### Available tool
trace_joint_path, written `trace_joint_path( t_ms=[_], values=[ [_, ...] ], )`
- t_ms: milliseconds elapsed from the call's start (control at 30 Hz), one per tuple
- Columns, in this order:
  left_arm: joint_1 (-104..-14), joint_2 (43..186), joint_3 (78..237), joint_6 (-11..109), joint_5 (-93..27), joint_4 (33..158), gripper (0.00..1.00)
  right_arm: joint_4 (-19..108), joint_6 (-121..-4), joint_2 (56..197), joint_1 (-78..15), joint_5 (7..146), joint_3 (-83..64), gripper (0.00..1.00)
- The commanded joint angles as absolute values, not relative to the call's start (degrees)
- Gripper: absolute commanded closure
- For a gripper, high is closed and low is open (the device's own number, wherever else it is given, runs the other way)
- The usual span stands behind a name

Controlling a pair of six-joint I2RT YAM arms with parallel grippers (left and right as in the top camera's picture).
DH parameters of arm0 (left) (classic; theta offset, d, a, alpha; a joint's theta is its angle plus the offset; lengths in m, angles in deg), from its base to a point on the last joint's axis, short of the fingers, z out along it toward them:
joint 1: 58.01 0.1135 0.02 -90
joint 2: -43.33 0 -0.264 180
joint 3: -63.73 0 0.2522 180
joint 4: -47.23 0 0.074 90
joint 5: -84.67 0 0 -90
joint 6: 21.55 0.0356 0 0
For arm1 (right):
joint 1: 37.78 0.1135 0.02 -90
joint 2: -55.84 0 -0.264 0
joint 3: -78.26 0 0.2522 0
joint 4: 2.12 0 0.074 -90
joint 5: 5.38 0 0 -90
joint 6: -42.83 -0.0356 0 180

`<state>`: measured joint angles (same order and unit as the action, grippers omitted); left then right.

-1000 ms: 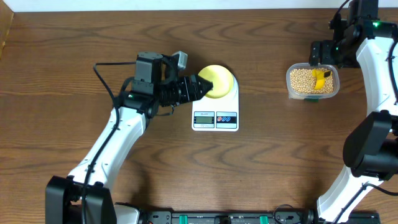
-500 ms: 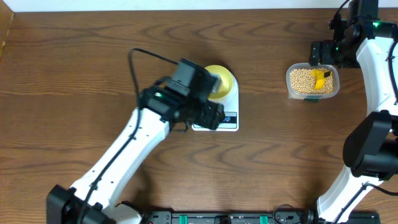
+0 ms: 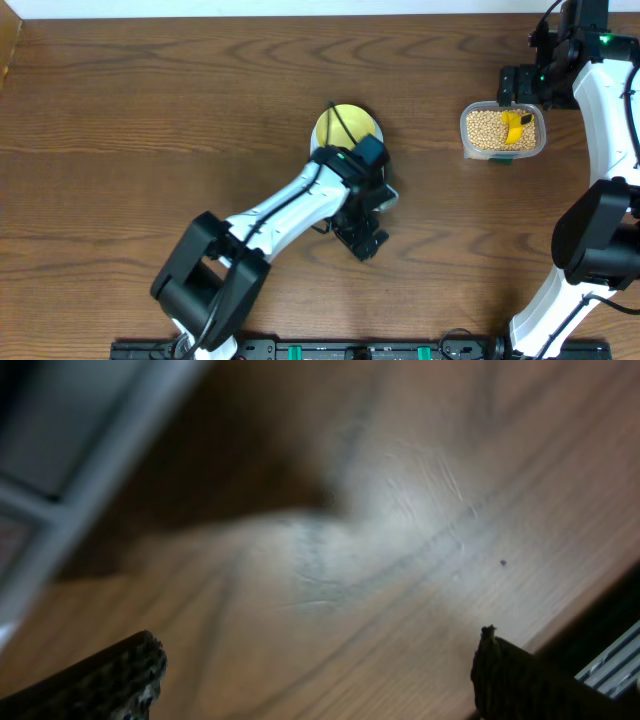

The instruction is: Scoop item into bowl and weigh 50g on scale

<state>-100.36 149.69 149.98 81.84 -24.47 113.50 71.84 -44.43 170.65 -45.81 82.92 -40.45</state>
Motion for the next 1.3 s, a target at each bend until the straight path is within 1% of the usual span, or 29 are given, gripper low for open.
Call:
trace_joint_path(
  t_ms=[0, 67, 233, 367, 600, 933, 1267],
  values=[
    [-101.36, 150.06, 152.5, 87.43, -23.68, 114.51, 0.02, 71.84, -44.32, 171.15, -46.14, 83.01, -41.24, 0.01],
    [-101.38, 150.06, 152.52, 88.18, -23.33, 113.54, 0.02, 71.84, -44.29, 171.15, -46.14, 83.01, -41.24, 0.01],
    [-103.33, 150.06, 152.52, 88.11, -11.26, 110.05, 0.02, 71.84, -44.29, 171.15, -46.14, 83.01, -41.24, 0.01],
    [-104.6, 150.09, 152.5, 88.5, -7.92, 107.01, 0.02, 71.84, -44.29, 171.15, -46.14, 83.01, -41.24, 0.01],
    [-104.71, 151.59, 152.5, 97.53, -9.65, 107.38, 0.02, 71.84, -44.29, 171.15, -46.14, 83.01, -41.24, 0.01],
    [-104.71, 152.8, 152.5, 98.38, -7.64, 106.68, 0.02, 71.84, -44.32, 171.15, -46.14, 83.01, -41.24, 0.01],
    [-103.88, 154.15, 152.85, 108.79, -12.31, 110.68, 0.02, 71.84, -44.32, 171.15, -46.14, 83.01, -41.24, 0.01]
  ],
)
